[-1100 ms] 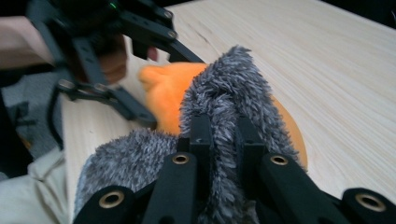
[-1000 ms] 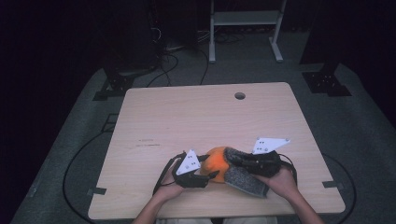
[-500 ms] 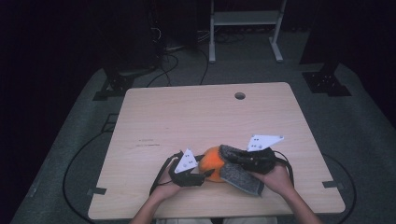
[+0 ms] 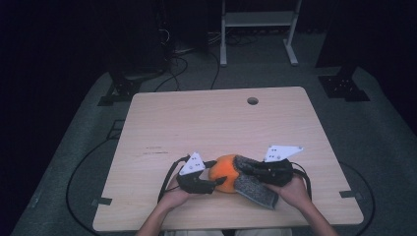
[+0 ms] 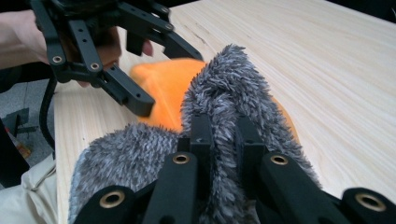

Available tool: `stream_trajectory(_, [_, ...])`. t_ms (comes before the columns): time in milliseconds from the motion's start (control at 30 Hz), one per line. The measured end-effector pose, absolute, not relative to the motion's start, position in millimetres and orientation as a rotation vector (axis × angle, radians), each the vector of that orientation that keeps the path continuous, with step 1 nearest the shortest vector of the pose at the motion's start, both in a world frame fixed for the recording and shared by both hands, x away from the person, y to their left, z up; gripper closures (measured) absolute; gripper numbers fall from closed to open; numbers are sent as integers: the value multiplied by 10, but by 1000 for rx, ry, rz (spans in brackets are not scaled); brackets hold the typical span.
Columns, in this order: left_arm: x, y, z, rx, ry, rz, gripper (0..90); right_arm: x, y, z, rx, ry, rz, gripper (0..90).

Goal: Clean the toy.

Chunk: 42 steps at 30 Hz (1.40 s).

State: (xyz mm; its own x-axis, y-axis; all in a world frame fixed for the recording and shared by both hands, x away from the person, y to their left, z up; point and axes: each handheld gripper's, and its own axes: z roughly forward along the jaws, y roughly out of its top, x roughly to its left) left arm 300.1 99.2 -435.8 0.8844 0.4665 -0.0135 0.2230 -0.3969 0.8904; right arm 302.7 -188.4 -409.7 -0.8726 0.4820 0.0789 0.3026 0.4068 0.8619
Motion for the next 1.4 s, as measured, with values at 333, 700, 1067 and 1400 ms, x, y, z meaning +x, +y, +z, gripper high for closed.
stream_trajectory(333, [3095, 1025, -4244, 1927, 510, 132, 176, 2986, -1984, -4168, 730, 2492, 1438, 804])
stream_trajectory(700, [3171, 927, -4299, 1985, 596, 81, 427, 2939, -1998, -4181, 711, 2500, 1450, 804])
stream_trajectory(1067, [3159, 830, -4378, 1966, 495, 322, 407, 3056, -1946, -4129, 760, 2426, 1488, 804])
stream_trajectory(1400, [3088, 1004, -4443, 2022, 475, 330, 359, 3127, -2171, -4364, 909, 2446, 1362, 805])
